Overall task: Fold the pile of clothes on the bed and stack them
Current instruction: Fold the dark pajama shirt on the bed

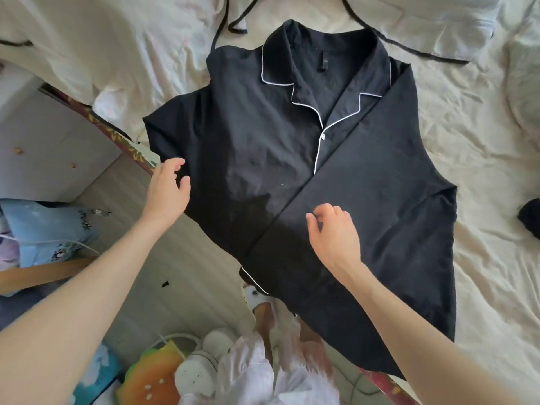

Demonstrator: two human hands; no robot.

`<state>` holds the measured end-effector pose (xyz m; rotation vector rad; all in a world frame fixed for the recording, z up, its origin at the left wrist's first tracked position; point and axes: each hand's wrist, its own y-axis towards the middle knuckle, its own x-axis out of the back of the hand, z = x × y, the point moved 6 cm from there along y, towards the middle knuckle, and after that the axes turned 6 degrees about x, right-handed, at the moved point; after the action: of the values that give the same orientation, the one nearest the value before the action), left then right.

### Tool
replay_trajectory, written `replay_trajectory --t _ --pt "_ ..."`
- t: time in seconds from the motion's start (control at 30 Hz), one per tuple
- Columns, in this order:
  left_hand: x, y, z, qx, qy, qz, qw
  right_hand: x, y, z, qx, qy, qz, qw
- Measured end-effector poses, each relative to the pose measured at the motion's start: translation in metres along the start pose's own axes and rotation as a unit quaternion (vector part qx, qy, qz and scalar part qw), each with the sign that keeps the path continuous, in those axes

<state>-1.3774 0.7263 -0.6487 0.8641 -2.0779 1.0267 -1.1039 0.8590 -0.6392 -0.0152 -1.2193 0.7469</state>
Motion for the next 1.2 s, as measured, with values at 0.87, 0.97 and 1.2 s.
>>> replay_trajectory --t 0.87,0.97,1.2 --pt "-0.021 0.004 -0.004 -0.172 -0.017 0.077 0.982 -0.057 0.106 0.054 0.067 -0.051 0.176 0.981" --pt "-0.034 0.013 0.027 -0.021 -0.079 0.076 0.994 -0.055 0.108 0.052 0.078 -0.056 0.192 0.977" --pt "-0.026 0.026 0.074 0.039 -0.026 0.072 0.996 -0.061 0.105 0.051 0.089 -0.091 0.187 0.974"
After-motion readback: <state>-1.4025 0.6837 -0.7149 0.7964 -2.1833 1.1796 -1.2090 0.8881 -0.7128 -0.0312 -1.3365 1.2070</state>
